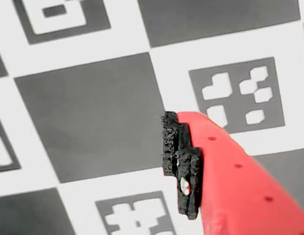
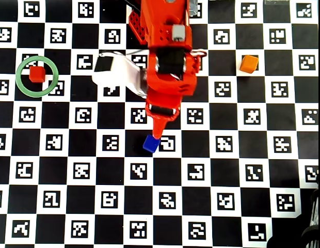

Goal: Grab the red cube then put it in the green circle then put the blue cube on top and finally the orange cube on top

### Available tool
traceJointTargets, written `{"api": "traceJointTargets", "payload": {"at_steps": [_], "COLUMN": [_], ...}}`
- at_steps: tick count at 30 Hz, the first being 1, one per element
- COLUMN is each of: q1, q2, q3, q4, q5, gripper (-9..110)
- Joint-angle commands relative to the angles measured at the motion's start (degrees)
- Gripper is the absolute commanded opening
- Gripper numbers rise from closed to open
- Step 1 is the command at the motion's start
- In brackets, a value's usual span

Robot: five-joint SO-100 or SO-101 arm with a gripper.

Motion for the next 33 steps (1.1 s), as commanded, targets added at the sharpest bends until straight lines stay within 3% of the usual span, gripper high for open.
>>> {"api": "traceJointTargets", "payload": {"at_steps": [1,9,33], "q1": [-1.0,0.2,6.0], "q2": [-2.9,-11.1,-16.6], "q3": [-6.6,-8.1,7.2], "q4": [-1.6,-6.1,-25.2], "q5": [3.3,4.5,-0.9], "gripper": [35,35,35]}}
